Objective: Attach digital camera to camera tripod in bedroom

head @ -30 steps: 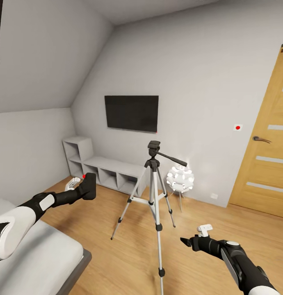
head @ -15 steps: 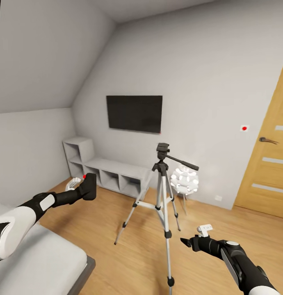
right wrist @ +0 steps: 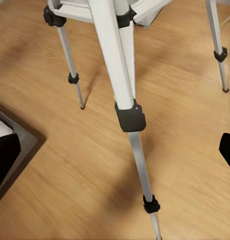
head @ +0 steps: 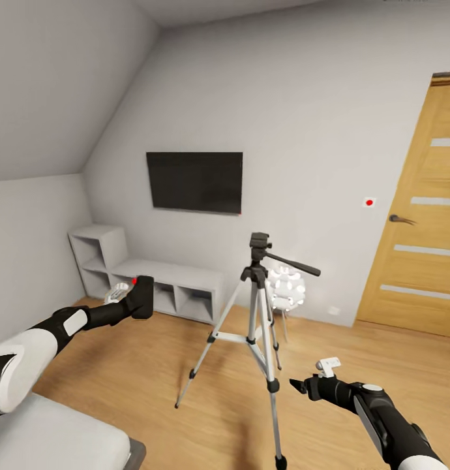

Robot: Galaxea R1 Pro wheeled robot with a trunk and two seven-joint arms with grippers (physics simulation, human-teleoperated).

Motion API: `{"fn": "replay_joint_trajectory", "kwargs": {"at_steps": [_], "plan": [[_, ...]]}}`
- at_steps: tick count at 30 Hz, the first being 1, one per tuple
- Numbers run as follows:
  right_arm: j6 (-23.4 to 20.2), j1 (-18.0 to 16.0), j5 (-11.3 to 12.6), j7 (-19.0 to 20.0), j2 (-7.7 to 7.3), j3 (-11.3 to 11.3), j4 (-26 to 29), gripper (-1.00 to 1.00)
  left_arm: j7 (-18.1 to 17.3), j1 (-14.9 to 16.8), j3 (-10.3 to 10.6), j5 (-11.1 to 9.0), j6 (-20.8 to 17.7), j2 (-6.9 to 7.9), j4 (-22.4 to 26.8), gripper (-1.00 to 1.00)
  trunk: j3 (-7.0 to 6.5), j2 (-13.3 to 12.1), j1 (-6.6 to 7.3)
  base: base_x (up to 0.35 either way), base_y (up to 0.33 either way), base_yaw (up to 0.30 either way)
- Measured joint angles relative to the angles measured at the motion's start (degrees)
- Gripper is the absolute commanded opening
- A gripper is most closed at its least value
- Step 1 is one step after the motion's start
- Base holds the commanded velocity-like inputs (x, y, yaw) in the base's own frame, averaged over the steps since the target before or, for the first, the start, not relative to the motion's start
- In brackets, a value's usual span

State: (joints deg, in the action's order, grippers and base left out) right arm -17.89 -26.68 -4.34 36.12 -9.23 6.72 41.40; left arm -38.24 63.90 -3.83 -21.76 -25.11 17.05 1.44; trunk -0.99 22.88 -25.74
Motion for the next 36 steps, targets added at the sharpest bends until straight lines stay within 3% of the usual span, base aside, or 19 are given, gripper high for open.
{"fn": "replay_joint_trajectory", "kwargs": {"at_steps": [11, 36], "plan": [[-0.05, 0.00, -0.11, 0.08, -0.14, -0.03, 0.03, 1.00, 0.09, -0.03, -0.01, 0.07, 0.08, -0.03, 0.01, -1.00, 0.00, -0.01, -0.02, 0.109, 0.150, -0.279], [0.16, -0.01, -0.11, 0.10, 0.70, -0.28, 0.01, 1.00, 0.48, -0.04, 0.00, 0.18, 0.08, -0.10, 0.02, -1.00, 0.00, -0.01, -0.02, 0.001, 0.001, -0.016]]}}
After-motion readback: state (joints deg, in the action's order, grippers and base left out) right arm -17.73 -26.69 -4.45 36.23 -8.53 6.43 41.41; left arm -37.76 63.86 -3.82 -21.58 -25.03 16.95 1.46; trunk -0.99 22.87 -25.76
